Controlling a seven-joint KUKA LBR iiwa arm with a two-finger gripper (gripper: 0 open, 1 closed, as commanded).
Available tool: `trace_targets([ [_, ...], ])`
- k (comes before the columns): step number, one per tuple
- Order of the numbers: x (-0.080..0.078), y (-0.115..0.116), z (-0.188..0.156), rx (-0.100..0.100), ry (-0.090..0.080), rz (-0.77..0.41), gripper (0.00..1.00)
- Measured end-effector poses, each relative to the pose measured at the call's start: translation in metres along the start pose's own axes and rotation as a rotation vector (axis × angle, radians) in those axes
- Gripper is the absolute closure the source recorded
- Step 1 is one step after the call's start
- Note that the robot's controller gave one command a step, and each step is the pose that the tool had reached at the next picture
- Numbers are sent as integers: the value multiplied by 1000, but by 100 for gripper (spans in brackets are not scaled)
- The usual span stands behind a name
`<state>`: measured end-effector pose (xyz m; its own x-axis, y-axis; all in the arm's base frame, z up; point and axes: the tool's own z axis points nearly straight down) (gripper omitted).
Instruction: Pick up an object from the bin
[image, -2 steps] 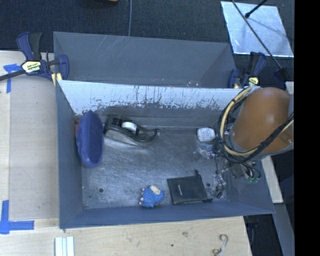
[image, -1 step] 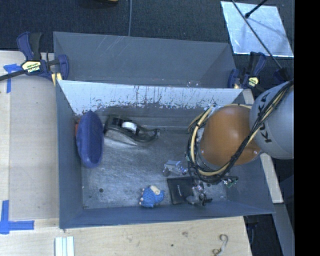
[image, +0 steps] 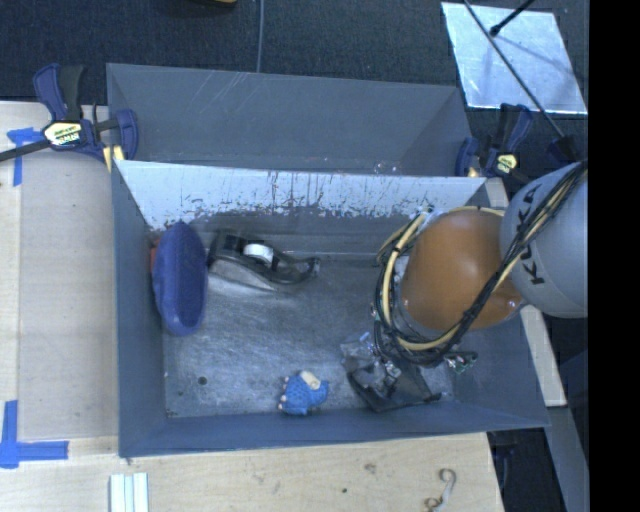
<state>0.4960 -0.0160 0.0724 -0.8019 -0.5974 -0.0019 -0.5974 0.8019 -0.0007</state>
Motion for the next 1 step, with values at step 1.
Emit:
trace_targets([
  [1,1,-10,-113,6,-7,5,100],
])
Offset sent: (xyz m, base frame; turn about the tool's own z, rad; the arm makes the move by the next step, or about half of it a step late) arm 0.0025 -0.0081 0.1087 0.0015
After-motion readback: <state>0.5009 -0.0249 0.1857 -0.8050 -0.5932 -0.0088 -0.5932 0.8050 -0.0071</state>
